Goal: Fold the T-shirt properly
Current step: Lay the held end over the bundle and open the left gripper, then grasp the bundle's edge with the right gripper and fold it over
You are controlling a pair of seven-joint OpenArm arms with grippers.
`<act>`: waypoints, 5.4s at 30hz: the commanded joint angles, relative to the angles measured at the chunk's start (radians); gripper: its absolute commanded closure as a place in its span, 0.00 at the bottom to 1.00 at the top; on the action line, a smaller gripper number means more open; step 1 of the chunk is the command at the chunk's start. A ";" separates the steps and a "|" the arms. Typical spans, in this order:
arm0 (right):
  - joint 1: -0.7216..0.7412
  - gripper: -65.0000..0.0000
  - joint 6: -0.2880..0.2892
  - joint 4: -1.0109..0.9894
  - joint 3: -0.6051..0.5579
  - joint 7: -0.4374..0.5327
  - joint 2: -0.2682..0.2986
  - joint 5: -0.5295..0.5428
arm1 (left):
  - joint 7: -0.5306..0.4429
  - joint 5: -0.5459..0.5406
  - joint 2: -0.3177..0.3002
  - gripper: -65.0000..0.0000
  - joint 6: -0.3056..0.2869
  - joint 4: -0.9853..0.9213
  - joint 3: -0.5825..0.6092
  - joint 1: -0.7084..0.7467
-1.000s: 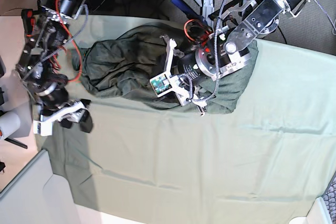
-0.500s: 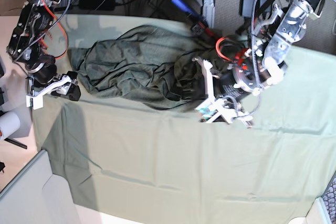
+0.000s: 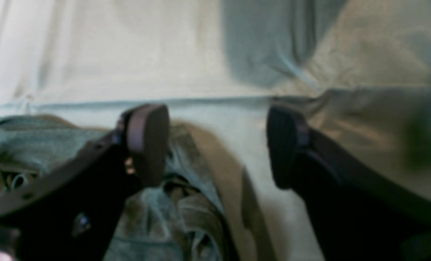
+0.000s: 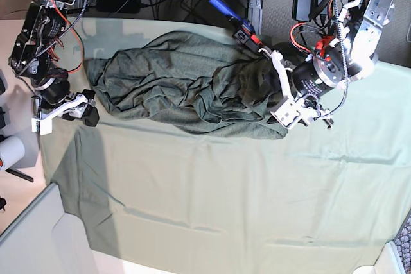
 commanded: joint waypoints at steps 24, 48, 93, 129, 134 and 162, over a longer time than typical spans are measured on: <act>0.015 0.36 0.008 0.016 0.006 0.020 0.022 0.012 | -0.065 0.012 0.080 0.77 -0.153 -0.090 0.026 -0.025; 0.015 0.36 0.008 0.016 0.006 0.020 0.022 0.012 | -0.120 0.167 0.080 1.00 -0.149 -0.094 0.195 -0.036; -0.051 0.36 0.079 -0.043 -0.158 -0.182 0.023 0.158 | -0.057 0.083 0.118 0.68 -0.153 -0.069 0.412 -0.092; -0.043 1.00 0.079 0.019 0.038 -0.099 0.109 0.151 | -0.033 -0.113 -0.071 0.68 -0.169 -0.039 -0.098 -0.085; -0.044 1.00 0.084 0.219 0.038 -0.216 -0.032 0.234 | -0.033 -0.089 -0.112 0.68 -0.168 -0.039 -0.098 -0.085; -0.170 1.00 0.083 0.571 -0.393 -0.175 -0.344 0.079 | -0.033 -0.090 -0.203 0.68 -0.168 -0.039 -0.102 -0.069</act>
